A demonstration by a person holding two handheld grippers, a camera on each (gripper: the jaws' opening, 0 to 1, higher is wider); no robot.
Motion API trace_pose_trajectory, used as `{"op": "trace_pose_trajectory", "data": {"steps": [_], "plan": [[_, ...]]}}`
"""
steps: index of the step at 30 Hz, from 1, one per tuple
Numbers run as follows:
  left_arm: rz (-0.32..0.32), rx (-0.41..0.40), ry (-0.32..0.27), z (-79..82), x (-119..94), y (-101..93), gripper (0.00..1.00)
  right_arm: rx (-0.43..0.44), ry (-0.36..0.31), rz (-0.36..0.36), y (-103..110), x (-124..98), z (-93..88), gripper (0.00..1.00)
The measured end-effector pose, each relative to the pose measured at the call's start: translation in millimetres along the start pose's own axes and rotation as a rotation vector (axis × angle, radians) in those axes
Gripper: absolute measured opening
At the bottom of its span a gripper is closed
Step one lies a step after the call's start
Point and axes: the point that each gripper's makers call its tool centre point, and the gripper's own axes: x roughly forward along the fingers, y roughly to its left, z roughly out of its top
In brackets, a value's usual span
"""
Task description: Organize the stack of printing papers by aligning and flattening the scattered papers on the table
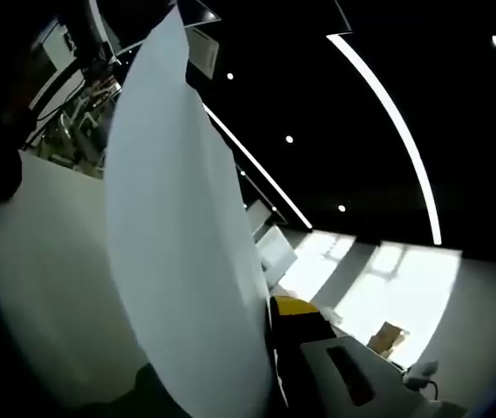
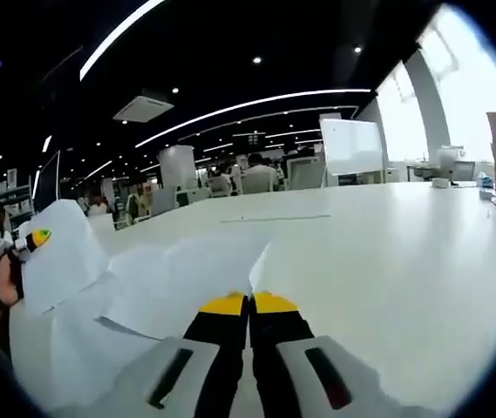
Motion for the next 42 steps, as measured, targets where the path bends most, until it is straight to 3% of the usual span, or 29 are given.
{"op": "trace_pose_trajectory", "data": {"steps": [42], "plan": [[-0.001,0.004,-0.001,1.8,-0.8,0.9,0.08,0.071,0.0,0.045,3.6,-0.2,0.6,0.0]]}}
